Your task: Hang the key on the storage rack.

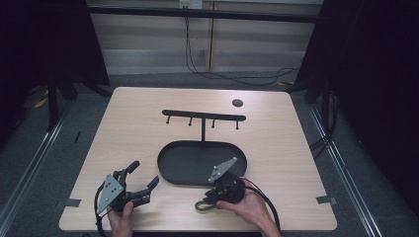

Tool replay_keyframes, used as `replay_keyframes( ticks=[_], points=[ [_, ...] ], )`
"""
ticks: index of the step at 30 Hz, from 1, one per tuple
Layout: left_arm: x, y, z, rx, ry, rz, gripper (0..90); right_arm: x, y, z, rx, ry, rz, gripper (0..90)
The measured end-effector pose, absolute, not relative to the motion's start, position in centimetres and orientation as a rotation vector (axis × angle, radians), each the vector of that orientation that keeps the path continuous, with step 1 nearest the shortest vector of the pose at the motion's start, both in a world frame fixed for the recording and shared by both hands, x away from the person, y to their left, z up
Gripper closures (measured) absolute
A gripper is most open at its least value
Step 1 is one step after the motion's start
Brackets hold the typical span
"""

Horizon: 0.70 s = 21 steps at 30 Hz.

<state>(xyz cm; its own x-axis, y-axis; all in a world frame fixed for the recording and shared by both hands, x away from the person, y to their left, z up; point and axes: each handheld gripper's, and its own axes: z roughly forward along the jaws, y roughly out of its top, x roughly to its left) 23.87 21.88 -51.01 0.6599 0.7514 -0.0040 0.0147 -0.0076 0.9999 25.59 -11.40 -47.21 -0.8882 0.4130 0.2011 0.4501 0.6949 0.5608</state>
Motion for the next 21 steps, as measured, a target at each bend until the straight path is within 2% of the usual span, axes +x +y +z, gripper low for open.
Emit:
replay_keyframes(
  ticks=[16,21],
  points=[
    [23.9,21.9,-51.0,1.478,0.674,0.653,15.7,25.5,-10.1,-47.6,-0.654,-2.915,-0.746,77.4],
    [23.9,21.9,-51.0,1.48,0.671,0.655,15.7,25.1,-9.7,-47.5,-0.643,-2.971,-0.72,83.2]
  ],
)
